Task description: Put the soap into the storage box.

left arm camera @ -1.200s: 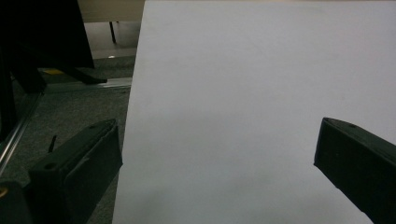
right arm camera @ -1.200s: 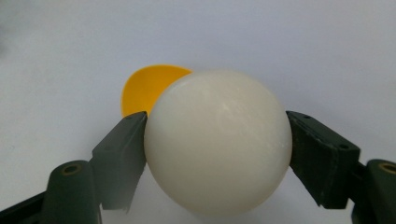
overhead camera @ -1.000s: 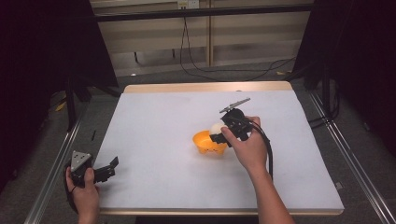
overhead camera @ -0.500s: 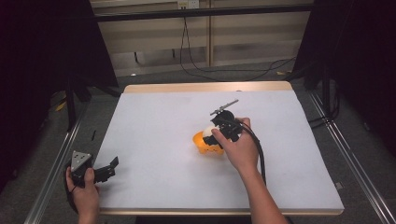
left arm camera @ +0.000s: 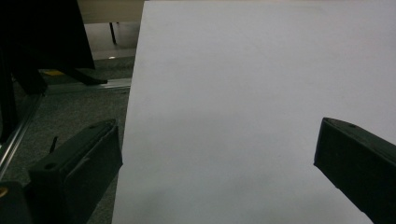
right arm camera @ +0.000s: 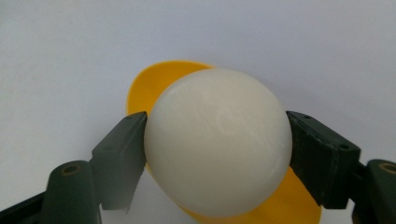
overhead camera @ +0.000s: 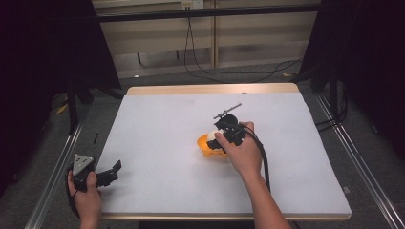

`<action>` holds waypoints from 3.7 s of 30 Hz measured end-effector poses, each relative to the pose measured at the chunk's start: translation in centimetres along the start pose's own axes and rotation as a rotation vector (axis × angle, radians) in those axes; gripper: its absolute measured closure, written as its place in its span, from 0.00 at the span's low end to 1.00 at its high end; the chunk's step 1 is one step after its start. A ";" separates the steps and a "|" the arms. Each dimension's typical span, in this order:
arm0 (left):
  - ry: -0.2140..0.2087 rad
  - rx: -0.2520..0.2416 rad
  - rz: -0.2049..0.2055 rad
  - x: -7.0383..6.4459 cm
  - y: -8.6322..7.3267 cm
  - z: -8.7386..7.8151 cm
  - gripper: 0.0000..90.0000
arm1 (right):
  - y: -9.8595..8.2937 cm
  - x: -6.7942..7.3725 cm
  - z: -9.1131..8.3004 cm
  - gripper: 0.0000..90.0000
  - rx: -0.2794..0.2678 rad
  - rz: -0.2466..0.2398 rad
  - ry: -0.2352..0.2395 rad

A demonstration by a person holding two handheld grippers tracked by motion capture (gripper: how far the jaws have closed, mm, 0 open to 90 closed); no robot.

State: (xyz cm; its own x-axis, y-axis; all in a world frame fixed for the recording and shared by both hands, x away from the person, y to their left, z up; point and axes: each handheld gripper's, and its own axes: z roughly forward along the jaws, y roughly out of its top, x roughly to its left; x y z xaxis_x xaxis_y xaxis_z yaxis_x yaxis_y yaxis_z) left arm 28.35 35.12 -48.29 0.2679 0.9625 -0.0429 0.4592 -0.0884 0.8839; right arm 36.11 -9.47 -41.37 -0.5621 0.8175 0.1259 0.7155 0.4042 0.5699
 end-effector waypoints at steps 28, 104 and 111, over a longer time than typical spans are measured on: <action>-0.002 0.000 0.001 0.0 0.0 0.0 0.01 | -0.4 -0.5 -0.3 0.34 -0.010 0.019 -0.010; 0.008 -0.007 0.018 -0.3 -0.1 0.0 0.01 | -17.1 -12.1 -9.1 0.00 -0.203 0.270 -0.194; 0.008 -0.008 0.020 -0.3 -0.1 0.0 0.01 | -18.8 -12.9 -9.8 0.00 -0.224 0.286 -0.214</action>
State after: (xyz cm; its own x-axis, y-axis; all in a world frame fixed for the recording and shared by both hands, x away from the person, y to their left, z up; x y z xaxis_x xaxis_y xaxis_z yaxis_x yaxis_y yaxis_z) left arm 28.22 34.89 -48.31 0.2706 0.9625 -0.0213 0.4470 -0.1060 0.8882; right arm 25.83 -31.66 -45.80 -0.2386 0.9600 0.1467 0.7090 0.0690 0.7018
